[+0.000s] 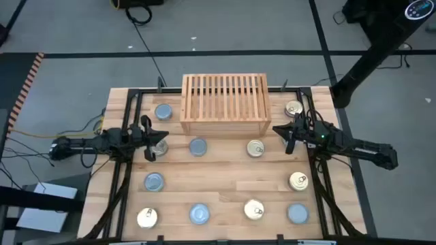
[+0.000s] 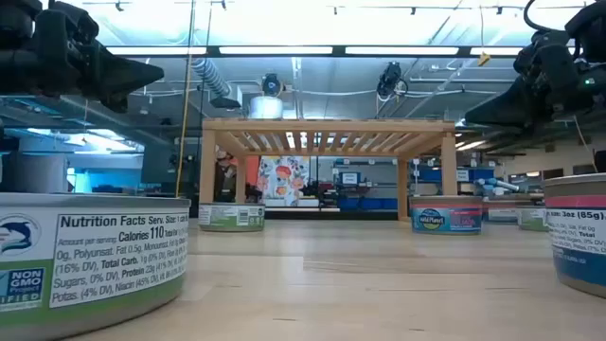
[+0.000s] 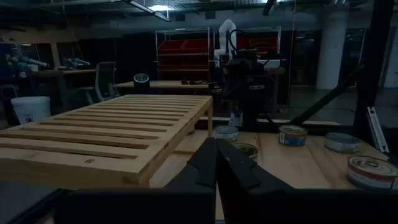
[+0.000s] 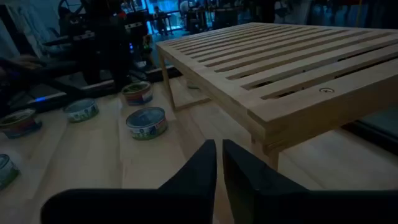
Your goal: Stack canned seafood by type on shelf
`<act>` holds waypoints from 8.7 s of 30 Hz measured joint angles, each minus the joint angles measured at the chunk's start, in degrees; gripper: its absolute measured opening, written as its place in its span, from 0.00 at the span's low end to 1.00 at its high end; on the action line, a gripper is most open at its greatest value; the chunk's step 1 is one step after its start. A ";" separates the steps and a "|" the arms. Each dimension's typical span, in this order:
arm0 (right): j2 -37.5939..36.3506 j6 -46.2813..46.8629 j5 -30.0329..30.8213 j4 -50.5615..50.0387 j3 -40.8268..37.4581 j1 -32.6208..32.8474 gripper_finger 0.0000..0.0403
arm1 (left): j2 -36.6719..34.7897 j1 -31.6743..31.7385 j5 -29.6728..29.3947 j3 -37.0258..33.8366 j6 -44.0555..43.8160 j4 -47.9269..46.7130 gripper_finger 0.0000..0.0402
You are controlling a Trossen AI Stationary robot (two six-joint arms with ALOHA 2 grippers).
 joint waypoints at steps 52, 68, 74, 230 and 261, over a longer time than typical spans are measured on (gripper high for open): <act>-0.02 0.00 -0.01 -0.01 0.01 0.01 0.10 | 0.22 0.01 1.05 0.01 -3.92 7.01 0.02; 0.00 0.00 -0.02 0.00 0.00 0.02 0.10 | 22.66 -0.56 15.69 6.31 -10.37 2.29 0.02; 0.00 0.00 -0.02 0.00 0.00 0.02 0.10 | 35.71 -0.56 15.54 15.21 -13.70 -3.27 0.02; -0.01 -10.33 0.02 0.37 0.01 0.00 0.10 | 80.58 -10.56 3.94 51.79 -30.78 -55.79 0.05; 0.00 -10.58 0.04 0.46 0.01 0.00 0.10 | 80.56 -0.73 14.12 51.77 -21.70 -53.00 0.29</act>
